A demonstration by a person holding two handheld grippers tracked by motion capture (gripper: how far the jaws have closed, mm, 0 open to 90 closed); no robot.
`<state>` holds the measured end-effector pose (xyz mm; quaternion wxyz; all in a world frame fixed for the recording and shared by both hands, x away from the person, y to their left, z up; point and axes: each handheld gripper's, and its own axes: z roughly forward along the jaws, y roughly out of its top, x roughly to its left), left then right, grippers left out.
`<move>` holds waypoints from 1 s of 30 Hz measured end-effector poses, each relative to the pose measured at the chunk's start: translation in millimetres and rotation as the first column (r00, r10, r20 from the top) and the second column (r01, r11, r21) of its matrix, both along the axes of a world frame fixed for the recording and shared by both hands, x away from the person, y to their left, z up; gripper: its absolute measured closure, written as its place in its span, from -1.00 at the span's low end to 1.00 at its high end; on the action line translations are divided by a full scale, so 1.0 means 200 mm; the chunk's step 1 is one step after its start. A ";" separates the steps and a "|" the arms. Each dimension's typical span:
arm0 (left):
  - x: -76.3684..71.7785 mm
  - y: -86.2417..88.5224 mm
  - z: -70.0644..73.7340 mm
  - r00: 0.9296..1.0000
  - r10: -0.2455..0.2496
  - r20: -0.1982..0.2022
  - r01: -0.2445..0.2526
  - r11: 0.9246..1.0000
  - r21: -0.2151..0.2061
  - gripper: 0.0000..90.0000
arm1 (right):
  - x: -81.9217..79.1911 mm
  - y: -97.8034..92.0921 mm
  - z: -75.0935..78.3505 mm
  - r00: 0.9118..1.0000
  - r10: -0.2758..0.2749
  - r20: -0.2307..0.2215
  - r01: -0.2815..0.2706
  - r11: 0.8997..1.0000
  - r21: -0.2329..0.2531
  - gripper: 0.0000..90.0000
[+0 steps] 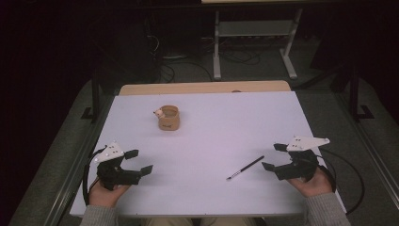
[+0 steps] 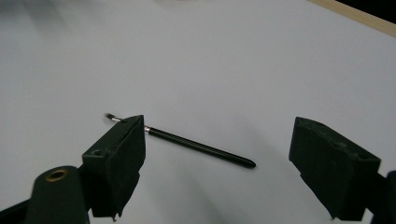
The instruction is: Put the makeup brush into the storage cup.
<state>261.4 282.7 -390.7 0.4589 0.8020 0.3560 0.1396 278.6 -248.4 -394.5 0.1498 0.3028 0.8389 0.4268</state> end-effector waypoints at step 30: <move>0.01 -0.03 -0.01 1.000 -0.013 -0.005 0.013 1.000 0.002 -0.65 | 0.21 0.18 0.20 0.979 0.192 -0.066 -0.202 0.955 -0.218 -0.56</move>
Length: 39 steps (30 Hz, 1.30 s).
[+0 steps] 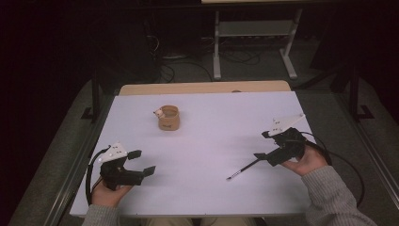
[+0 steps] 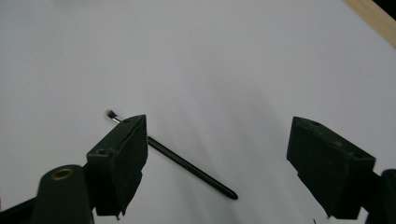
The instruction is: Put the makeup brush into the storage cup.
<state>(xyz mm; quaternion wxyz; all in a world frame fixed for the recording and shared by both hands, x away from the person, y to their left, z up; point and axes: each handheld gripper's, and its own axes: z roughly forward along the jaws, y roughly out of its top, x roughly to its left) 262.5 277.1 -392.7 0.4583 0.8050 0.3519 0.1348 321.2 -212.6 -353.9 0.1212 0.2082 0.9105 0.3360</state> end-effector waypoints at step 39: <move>0.00 0.00 0.00 1.000 -0.005 -0.003 0.005 1.000 -0.004 -0.65 | 0.12 0.29 -0.19 0.948 0.250 -0.194 -0.294 0.924 -0.243 -0.05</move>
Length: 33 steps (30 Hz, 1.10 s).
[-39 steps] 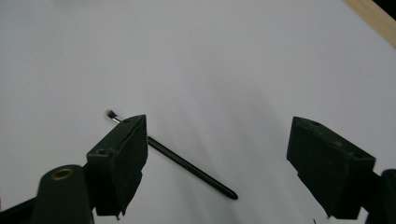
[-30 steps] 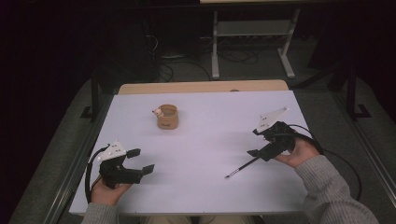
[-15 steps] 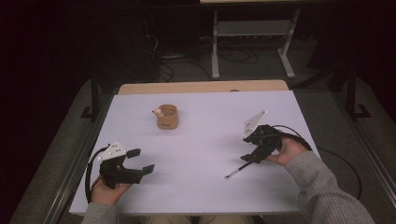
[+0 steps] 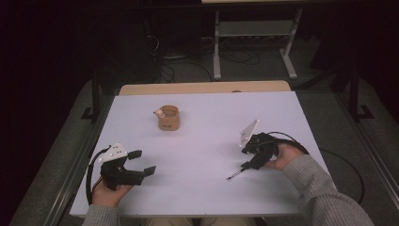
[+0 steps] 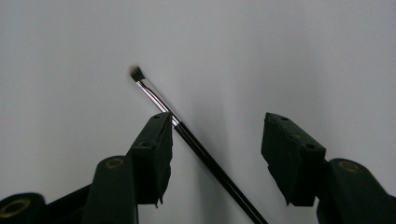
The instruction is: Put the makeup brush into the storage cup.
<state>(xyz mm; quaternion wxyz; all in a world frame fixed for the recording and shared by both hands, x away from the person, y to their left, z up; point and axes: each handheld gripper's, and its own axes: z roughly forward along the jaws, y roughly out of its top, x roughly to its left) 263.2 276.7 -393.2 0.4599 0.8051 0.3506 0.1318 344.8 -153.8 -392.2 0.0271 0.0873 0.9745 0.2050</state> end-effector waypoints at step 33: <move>0.00 -0.01 0.00 1.000 -0.007 -0.004 0.007 1.000 0.003 -0.65 | -0.02 0.07 -0.14 0.993 0.103 -0.057 -0.108 0.988 -0.106 0.49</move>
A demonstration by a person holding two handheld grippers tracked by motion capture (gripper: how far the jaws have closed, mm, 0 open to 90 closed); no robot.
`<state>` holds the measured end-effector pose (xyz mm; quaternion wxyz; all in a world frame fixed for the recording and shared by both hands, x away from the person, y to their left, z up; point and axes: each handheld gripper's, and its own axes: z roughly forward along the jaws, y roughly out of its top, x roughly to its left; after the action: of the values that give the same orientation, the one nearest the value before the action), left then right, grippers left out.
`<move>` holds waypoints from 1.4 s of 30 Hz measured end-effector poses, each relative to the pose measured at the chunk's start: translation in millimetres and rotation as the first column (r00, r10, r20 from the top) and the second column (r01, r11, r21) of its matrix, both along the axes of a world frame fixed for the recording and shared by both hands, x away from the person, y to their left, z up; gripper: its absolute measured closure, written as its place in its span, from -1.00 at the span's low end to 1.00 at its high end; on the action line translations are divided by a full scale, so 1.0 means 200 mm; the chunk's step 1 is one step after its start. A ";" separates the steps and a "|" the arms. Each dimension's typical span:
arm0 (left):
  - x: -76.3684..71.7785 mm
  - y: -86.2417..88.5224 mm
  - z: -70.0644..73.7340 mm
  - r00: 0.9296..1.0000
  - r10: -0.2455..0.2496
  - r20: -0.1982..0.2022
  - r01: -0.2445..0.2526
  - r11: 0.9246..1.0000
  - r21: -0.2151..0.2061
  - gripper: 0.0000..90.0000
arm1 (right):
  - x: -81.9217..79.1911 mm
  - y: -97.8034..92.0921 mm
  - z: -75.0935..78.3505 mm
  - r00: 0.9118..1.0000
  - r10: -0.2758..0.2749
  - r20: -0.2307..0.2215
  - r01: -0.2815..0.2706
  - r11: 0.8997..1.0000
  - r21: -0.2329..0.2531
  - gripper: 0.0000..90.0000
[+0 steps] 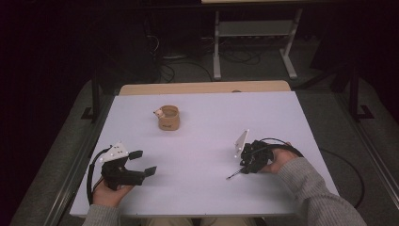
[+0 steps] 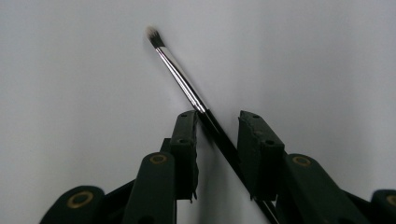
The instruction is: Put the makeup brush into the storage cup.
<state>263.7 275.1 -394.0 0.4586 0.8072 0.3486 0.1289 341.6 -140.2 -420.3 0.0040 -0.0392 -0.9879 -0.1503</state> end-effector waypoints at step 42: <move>0.00 -0.01 0.00 1.000 -0.008 0.002 0.008 1.000 0.005 -0.64 | 0.03 -0.05 0.11 0.992 -0.084 -0.090 0.096 0.986 0.137 0.86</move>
<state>263.1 272.6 -394.4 0.4572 0.8097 0.3446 0.1289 347.5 -149.3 -399.1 0.0416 -0.0897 -0.9709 -0.2182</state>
